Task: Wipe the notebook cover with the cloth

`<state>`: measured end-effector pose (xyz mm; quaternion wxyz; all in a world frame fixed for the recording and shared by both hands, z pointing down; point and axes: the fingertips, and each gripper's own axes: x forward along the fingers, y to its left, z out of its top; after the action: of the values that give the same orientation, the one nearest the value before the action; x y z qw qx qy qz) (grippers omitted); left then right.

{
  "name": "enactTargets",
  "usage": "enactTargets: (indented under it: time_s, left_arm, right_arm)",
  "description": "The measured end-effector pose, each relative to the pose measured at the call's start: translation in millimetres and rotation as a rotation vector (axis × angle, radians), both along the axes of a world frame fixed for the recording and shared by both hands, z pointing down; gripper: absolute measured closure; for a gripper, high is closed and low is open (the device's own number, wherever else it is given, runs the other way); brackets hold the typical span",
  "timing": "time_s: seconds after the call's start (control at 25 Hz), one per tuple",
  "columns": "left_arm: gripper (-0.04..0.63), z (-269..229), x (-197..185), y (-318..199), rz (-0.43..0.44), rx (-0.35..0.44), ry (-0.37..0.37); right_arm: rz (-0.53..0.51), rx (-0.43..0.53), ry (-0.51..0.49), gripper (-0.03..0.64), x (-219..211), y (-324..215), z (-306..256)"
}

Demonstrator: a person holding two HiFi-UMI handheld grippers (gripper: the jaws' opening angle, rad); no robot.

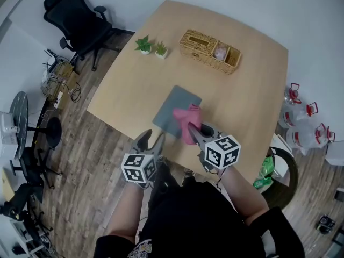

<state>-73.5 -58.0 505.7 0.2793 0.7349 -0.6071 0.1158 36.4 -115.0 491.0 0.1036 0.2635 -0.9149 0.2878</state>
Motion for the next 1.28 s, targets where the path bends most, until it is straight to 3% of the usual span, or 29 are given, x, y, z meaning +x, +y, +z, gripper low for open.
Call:
enactTargets:
  time_s: [0.64, 1.28]
  left_arm:
    - [0.408, 67.8, -25.5, -40.8, 0.089, -0.169, -0.012]
    - [0.407, 129.7, -43.7, -75.6, 0.248, -0.311, -0.047]
  right_arm:
    - [0.039, -0.114, 0.085, 0.558, -24.7, 3.5, 50.2]
    - [0.058, -0.223, 0.21, 0.558, -58.0, 7.8, 104.0]
